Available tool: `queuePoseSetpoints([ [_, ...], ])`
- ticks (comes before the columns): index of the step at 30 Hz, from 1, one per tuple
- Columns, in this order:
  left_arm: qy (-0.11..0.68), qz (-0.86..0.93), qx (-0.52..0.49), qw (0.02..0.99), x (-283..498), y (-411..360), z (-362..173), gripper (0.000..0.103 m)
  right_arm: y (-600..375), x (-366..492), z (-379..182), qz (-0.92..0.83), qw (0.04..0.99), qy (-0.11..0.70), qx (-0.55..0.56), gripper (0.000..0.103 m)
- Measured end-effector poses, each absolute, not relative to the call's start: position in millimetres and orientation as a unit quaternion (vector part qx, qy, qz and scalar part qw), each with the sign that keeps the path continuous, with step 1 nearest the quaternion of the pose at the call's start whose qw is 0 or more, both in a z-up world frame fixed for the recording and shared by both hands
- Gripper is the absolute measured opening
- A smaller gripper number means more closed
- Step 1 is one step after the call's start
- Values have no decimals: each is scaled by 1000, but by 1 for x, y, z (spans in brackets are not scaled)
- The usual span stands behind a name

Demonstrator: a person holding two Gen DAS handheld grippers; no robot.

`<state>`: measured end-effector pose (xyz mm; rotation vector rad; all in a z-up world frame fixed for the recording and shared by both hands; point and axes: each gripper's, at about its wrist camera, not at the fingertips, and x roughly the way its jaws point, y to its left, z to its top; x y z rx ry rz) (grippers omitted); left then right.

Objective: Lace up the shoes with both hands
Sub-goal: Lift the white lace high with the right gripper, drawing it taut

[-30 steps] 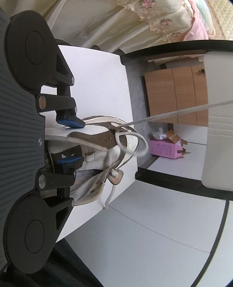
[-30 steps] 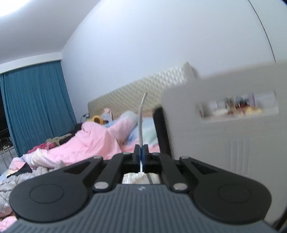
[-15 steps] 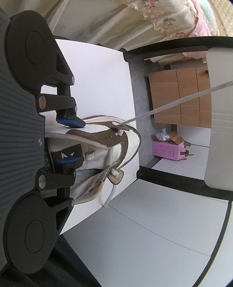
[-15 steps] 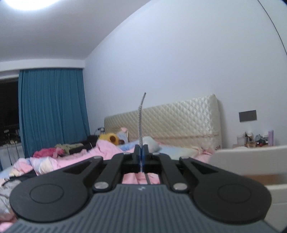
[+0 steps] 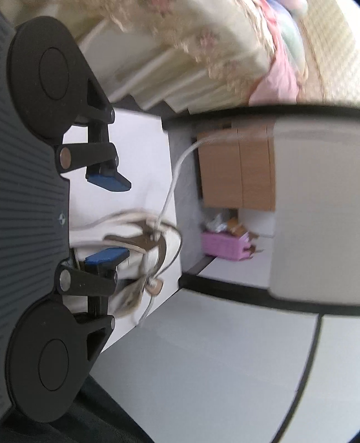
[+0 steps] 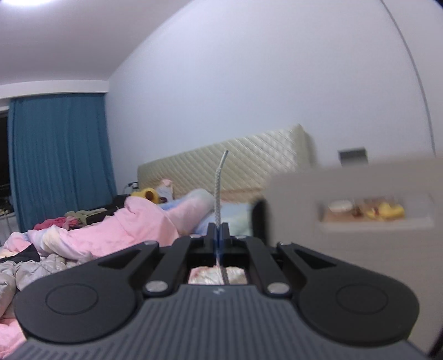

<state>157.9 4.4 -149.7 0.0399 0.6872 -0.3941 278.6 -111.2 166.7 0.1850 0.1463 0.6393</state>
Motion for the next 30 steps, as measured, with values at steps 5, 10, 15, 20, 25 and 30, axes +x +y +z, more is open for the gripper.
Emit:
queuePoseSetpoints([
  [5, 316, -101, -38, 943, 143, 55, -146, 52, -157, 278, 123, 270, 950, 97, 125, 2],
  [10, 332, -67, -27, 941, 163, 52, -166, 55, -194, 274, 89, 246, 950, 114, 157, 2],
  [15, 367, -60, 16, 928, 195, 31, -211, 55, -217, 261, 53, 228, 944, 131, 197, 2],
  [20, 374, -87, 36, 922, 208, 17, -228, 55, -233, 241, 30, 217, 941, 127, 225, 2],
  [25, 382, -89, 42, 919, 218, 11, -237, 56, -240, 226, 12, 209, 945, 130, 217, 2],
  [30, 366, -77, 38, 927, 226, 7, -242, 74, -239, 217, -12, 208, 941, 148, 221, 2],
])
